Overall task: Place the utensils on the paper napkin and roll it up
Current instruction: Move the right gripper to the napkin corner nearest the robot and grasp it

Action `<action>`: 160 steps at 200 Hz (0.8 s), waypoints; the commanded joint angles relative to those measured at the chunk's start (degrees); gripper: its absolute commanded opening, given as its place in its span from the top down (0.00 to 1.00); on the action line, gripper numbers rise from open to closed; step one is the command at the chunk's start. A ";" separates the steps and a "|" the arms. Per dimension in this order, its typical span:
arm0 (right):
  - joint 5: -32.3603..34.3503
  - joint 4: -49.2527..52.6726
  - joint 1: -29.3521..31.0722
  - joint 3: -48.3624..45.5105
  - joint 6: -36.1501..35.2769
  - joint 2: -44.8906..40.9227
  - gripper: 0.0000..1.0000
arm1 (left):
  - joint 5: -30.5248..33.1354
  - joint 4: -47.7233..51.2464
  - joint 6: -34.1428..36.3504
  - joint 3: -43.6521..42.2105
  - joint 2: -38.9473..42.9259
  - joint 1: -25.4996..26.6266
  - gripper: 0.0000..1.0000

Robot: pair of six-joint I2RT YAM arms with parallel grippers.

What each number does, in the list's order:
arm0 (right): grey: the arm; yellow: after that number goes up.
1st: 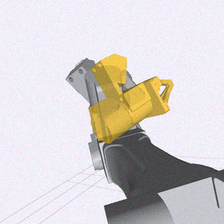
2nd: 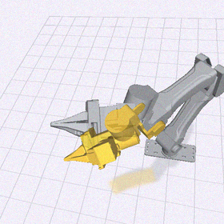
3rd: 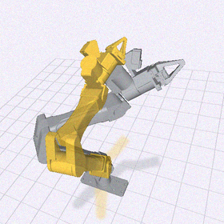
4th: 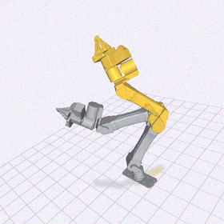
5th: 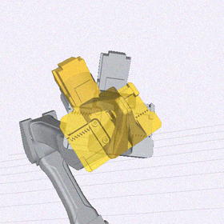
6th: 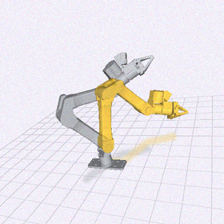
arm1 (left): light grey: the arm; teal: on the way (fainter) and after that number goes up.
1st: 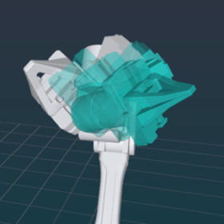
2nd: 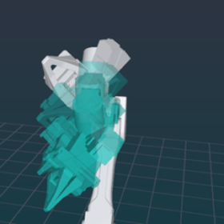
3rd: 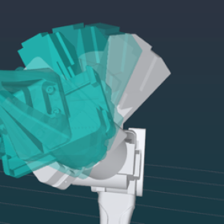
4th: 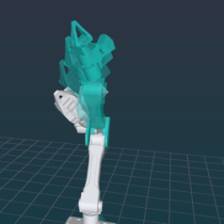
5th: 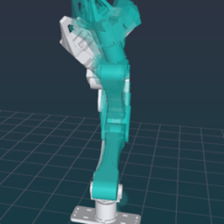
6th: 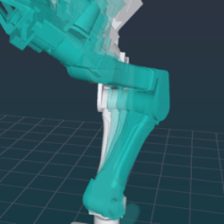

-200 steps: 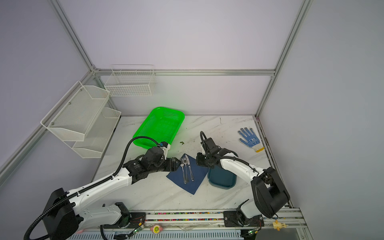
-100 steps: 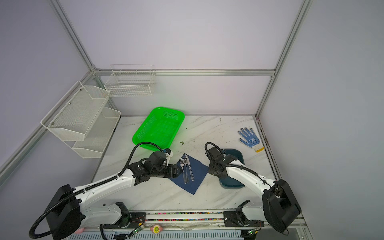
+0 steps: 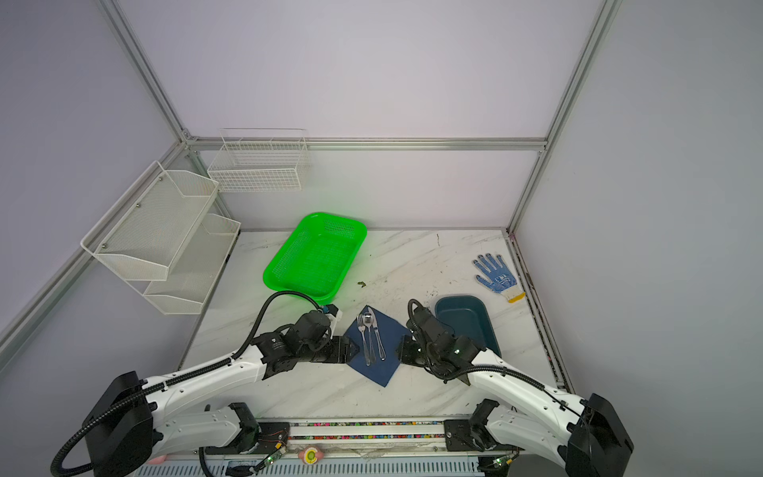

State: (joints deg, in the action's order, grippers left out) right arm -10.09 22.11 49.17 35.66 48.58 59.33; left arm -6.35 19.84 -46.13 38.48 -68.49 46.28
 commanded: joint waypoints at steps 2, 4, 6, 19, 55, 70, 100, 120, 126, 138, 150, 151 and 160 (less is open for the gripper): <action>-1.80 -5.67 7.46 -2.51 7.79 2.76 0.73 | 1.41 -3.38 -1.09 -2.27 0.97 0.44 0.30; -1.43 -5.98 8.23 -2.68 8.36 2.97 0.73 | 1.42 -3.35 -1.07 -2.27 0.92 0.47 0.30; -0.94 -6.32 8.95 -2.87 9.10 3.18 0.73 | 1.43 -3.45 -1.07 -2.31 0.91 0.47 0.30; 1.36 -8.69 12.56 -4.21 14.35 3.65 0.73 | 1.51 -3.80 -1.07 -2.48 1.12 0.66 0.30; 1.21 -14.92 16.27 -11.08 24.69 1.71 0.71 | 1.00 -5.51 -0.74 -3.10 1.83 0.76 0.32; 1.81 -16.33 16.72 -13.85 27.89 -0.82 0.69 | 0.67 -6.43 -0.61 -3.47 1.78 0.83 0.32; 4.64 -14.15 16.73 -14.86 29.58 -2.12 0.68 | -2.11 -9.72 -0.54 -4.53 0.85 0.95 0.32; 4.77 -16.70 16.67 -15.70 30.19 -1.11 0.68 | -3.00 -10.40 -0.54 -4.81 -0.08 1.36 0.31; 4.60 -18.04 16.66 -15.95 30.42 -0.36 0.68 | -3.14 -10.66 -0.61 -5.02 -0.24 1.51 0.30; 4.90 -20.36 16.68 -15.83 31.16 1.18 0.68 | -3.14 -11.73 -0.72 -5.49 -0.37 1.62 0.29; 4.73 -22.88 16.66 -15.62 31.59 3.04 0.67 | -3.14 -12.78 -0.98 -6.16 -0.25 1.71 0.26; 4.73 -23.07 16.66 -15.62 31.58 3.14 0.67 | -3.10 -12.92 -0.98 -6.24 -0.25 1.71 0.25; 4.71 -23.28 16.62 -15.52 31.80 4.70 0.67 | -2.45 -13.41 -1.06 -6.48 -0.39 1.76 0.24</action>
State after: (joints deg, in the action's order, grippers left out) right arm -6.59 3.53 65.58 20.58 76.18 61.12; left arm -8.38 10.57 -46.98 34.76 -68.86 47.72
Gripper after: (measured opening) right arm 0.328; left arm 0.744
